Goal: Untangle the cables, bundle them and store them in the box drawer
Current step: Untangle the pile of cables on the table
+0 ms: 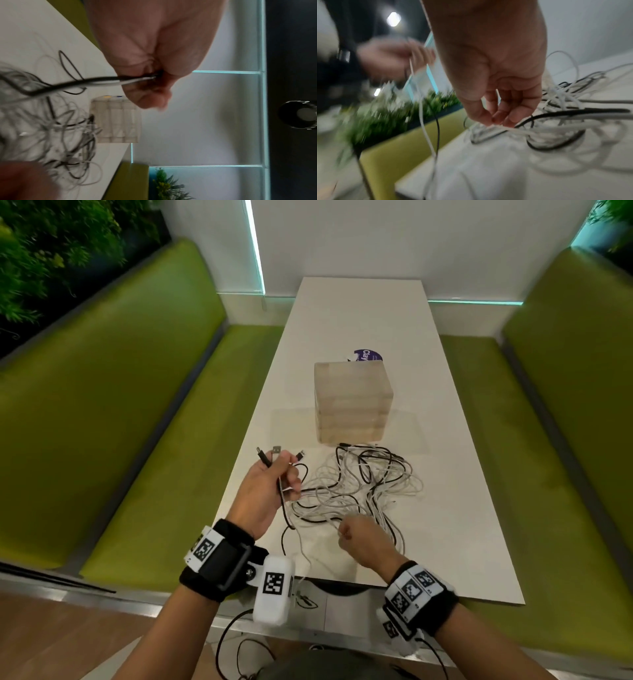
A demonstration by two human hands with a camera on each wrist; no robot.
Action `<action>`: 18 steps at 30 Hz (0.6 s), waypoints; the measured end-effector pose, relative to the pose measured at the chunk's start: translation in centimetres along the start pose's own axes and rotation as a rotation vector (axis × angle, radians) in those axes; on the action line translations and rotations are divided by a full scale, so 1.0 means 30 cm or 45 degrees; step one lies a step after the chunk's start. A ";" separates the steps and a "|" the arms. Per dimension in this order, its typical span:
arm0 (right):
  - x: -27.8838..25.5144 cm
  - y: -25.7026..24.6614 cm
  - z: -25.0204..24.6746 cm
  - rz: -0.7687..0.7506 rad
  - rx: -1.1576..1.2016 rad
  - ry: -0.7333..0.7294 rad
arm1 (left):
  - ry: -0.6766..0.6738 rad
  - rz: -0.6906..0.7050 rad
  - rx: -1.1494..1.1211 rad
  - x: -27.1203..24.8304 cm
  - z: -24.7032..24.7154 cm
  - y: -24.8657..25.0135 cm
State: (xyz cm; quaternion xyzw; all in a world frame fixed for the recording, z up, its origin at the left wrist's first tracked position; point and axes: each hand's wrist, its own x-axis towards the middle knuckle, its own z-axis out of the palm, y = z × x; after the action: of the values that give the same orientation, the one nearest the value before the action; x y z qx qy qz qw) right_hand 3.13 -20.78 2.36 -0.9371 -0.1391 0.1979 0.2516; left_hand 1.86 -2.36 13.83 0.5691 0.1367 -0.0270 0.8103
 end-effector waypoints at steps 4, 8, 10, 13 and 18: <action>-0.046 -0.028 -0.116 -0.127 0.744 0.156 | -0.067 -0.069 -0.095 0.032 0.010 -0.107; -0.056 -0.077 -0.204 -0.218 1.044 0.214 | -0.210 -0.073 -0.069 0.044 0.077 -0.167; -0.045 -0.079 -0.216 -0.193 1.176 0.244 | -0.264 -0.051 -0.052 0.049 0.114 -0.184; -0.024 -0.066 -0.219 -0.197 1.284 0.308 | -0.301 -0.037 -0.027 0.058 0.151 -0.191; -0.012 -0.058 -0.222 -0.244 1.261 0.223 | -0.311 -0.019 0.015 0.065 0.169 -0.194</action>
State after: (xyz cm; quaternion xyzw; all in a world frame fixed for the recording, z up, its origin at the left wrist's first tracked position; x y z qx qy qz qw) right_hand 5.47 -22.23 8.70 -0.7016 -0.0922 0.1371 0.6932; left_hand 3.54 -8.91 9.62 0.5655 0.0412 -0.1030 0.8173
